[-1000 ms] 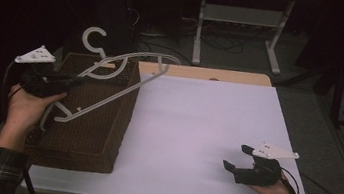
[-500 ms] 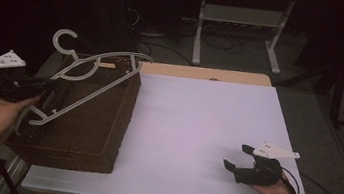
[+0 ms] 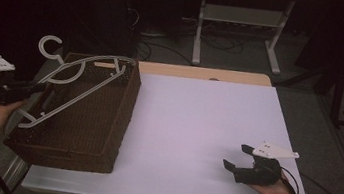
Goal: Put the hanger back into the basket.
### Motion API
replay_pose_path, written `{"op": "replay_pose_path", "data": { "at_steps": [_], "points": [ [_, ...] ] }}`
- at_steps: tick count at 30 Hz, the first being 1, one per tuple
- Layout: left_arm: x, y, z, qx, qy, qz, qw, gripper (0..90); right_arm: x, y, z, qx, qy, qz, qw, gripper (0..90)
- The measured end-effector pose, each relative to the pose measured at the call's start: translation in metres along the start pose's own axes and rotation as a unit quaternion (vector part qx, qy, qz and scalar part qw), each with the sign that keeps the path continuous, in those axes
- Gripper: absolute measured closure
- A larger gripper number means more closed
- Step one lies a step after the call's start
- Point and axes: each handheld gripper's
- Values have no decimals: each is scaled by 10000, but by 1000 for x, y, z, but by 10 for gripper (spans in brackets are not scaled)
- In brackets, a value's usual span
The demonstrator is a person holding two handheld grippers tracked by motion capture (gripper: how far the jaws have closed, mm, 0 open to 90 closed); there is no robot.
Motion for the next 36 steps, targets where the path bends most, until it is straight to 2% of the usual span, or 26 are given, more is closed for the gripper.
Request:
{"op": "replay_pose_path", "data": {
  "at_steps": [2, 6, 18, 27, 36],
  "points": [
    [-1, -2, -2, -88, 64, -61, 9999, 821, 0, 0, 0, -2, 4, -6, 10000, 156],
    [-1, -5, -5, -112, 76, -38, 9999, 821, 0, 0, 0, -1, 7, 0, 10000, 156],
    [7, -25, -35, -507, 163, -131, 9985, 820, 0, 0, 0, -4, 18, -13, 10000, 157],
    [13, -38, -53, -743, 121, -201, 9970, 819, 1, 0, 0, -9, 17, -17, 10000, 157],
    [6, -50, -55, -841, 81, 104, 9964, 812, 1, -1, 0, -10, 21, -21, 10000, 157]
  ]
}}
Point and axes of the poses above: each handheld gripper's, and its own axes: z roughly backward along the jaws, y roughly out of its top, x roughly to its right, and after that the axes turned 15 degrees about x, right-handed
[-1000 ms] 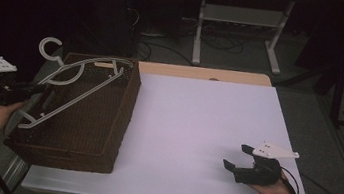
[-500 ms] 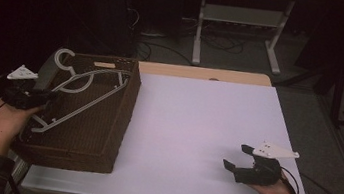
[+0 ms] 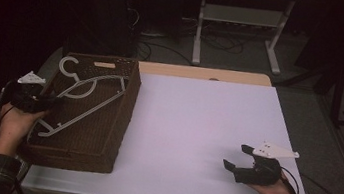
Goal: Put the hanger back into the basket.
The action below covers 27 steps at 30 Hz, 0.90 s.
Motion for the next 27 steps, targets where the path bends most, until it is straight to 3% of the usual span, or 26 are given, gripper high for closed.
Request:
{"op": "replay_pose_path", "data": {
  "at_steps": [6, 7, 18, 23, 26, 27],
  "points": [
    [0, -1, -2, -142, -33, 37, 9999, 789, -1, 0, 0, 4, -9, 9, 10000, 158],
    [2, -1, -4, -244, -7, -73, 9997, 789, -1, 0, 0, 5, -6, 16, 10000, 158],
    [1, -1, -2, -26, -127, 69, 9999, 745, 0, 1, 1, 37, -25, -20, 10000, 158],
    [4, 2, 0, 156, -417, 246, 9987, 501, -1, 2, 1, 39, -10, -9, 10000, 157],
    [8, 5, 2, 236, -510, 232, 9981, 428, -1, 2, 1, 50, -8, -16, 10000, 158],
    [14, 9, 4, 342, -601, 229, 9973, 368, 0, 2, 2, 54, -11, -22, 10000, 158]
  ]
}}
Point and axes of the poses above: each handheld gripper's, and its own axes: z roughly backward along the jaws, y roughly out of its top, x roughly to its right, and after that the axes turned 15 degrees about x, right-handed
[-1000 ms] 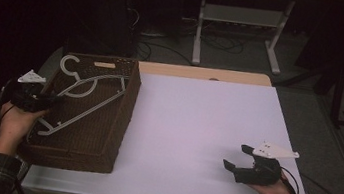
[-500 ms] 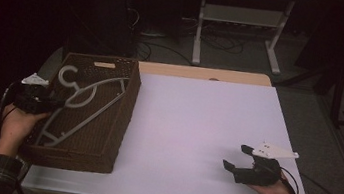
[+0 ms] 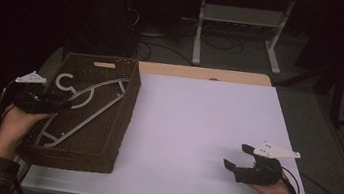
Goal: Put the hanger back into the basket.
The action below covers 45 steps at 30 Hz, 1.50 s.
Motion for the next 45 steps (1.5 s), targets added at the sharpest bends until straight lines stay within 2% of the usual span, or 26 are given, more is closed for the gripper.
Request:
{"op": "replay_pose_path", "data": {
  "at_steps": [1, 6, 7, 10, 11, 14, 15, 16, 18, 21, 24, 25, 27, 28, 29, 30, 31, 32, 33, 34, 35, 36, 37, 41, 42, 45],
  "points": [
    [0, 0, 0, 0, 0, 0, 10000, 334, 0, 0, 0, 0, -4, -4, 10000, 157],
    [22, 17, -1, 166, -271, -51, 9995, 223, 0, 1, 0, 26, 7, -2, 10000, 157],
    [22, 17, -1, 166, -271, -51, 9995, 210, 0, 1, 0, 26, 7, -2, 10000, 157],
    [41, 29, -5, 258, -430, -114, 9987, 165, 0, 1, 1, 29, 10, 1, 10000, 157],
    [41, 29, -5, 258, -430, -114, 9987, 155, 0, 1, 1, 29, 10, 1, 10000, 157],
    [60, 36, -11, 263, -605, -237, 9975, 134, 1, 1, 2, 43, -4, -8, 10000, 157],
    [60, 36, -11, 263, -605, -237, 9975, 132, 1, 1, 2, 43, -4, -8, 10000, 157],
    [68, 39, -14, 273, -698, -286, 9968, 132, 1, 1, 2, 46, -9, -9, 10000, 157],
    [75, 42, -16, 264, -757, -338, 9962, 130, 1, 2, 2, 53, -9, -10, 10000, 157],
    [83, 44, -18, 302, -821, -345, 9956, 123, 1, 2, 2, 58, -9, -3, 10000, 158],
    [98, 50, -23, 352, -954, -392, 9940, 113, 1, 2, 2, 62, -7, -1, 10000, 157],
    [98, 50, -23, 352, -954, -392, 9940, 110, 1, 2, 2, 62, -7, -1, 10000, 157],
    [107, 52, -26, 386, -1055, -413, 9928, 107, 1, 2, 2, 60, -8, -6, 10000, 157],
    [116, 54, -30, 399, -1156, -436, 9915, 108, 1, 2, 2, 57, -5, -3, 10000, 158],
    [116, 54, -30, 399, -1156, -436, 9915, 108, 1, 2, 2, 57, -5, -3, 10000, 158],
    [126, 55, -34, 402, -1244, -478, 9903, 111, 1, 2, 2, 60, -4, -5, 10000, 157],
    [126, 55, -34, 402, -1244, -478, 9903, 111, 1, 2, 2, 60, -4, -5, 10000, 157],
    [136, 55, -39, 380, -1344, -513, 9889, 111, 1, 2, 2, 63, 2, 14, 10000, 157],
    [136, 55, -39, 380, -1344, -513, 9889, 111, 1, 2, 2, 63, 2, 14, 10000, 157],
    [147, 55, -44, 379, -1446, -546, 9873, 111, 2, 2, 2, 62, 7, 15, 10000, 157],
    [147, 55, -44, 379, -1446, -546, 9873, 111, 2, 2, 2, 58, 7, 11, 10000, 157],
    [157, 54, -50, 363, -1539, -562, 9858, 111, 1, 2, 2, 56, 9, 3, 10000, 157],
    [157, 54, -50, 363, -1539, -562, 9858, 111, 1, 2, 2, 56, 9, 3, 10000, 157],
    [176, 52, -60, 390, -1746, -552, 9823, 111, 2, 2, 2, 68, 9, -6, 10000, 157],
    [185, 50, -65, 394, -1814, -563, 9810, 111, 2, 2, 3, 75, 5, -9, 10000, 156],
    [194, 48, -69, 400, -1866, -631, 9796, 110, 2, 2, 3, 88, -5, 0, 10000, 154]
  ]
}}
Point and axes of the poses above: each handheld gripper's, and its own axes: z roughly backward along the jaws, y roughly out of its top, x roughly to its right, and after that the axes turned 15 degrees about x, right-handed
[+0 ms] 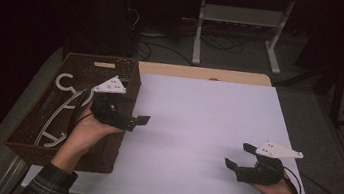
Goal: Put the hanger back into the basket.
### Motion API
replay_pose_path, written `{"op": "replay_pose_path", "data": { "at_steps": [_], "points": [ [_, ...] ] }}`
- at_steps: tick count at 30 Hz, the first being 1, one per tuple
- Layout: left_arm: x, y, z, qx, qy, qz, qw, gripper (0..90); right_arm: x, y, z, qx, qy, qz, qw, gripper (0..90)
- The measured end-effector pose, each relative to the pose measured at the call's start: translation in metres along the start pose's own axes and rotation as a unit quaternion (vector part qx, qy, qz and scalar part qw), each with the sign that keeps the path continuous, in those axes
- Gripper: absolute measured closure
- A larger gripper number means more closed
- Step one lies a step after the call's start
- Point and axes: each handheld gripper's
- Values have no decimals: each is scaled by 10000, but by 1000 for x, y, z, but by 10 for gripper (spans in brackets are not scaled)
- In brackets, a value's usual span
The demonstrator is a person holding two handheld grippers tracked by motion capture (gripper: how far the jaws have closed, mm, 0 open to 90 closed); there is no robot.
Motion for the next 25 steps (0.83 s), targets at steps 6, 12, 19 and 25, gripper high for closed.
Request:
{"op": "replay_pose_path", "data": {
  "at_steps": [6, 12, 19, 25],
  "points": [
    [18, -9, -18, 37, -190, -37, 9998, 110, 0, 0, 0, -7, 16, 13, 10000, 151],
    [36, -27, -36, -45, -327, -142, 9994, 110, 0, 0, 0, -22, 20, 16, 10000, 151],
    [47, -62, -54, -199, -482, -143, 9985, 109, 1, -2, -1, -48, 37, 28, 10000, 151],
    [47, -69, -56, -274, -470, -161, 9984, 110, 1, -3, -1, -65, 42, 31, 10000, 151]
  ]
}}
Point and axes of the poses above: each handheld gripper's, and its own axes: z roughly backward along the jaws, y roughly out of its top, x roughly to its right, and after that the axes turned 15 degrees about x, right-handed
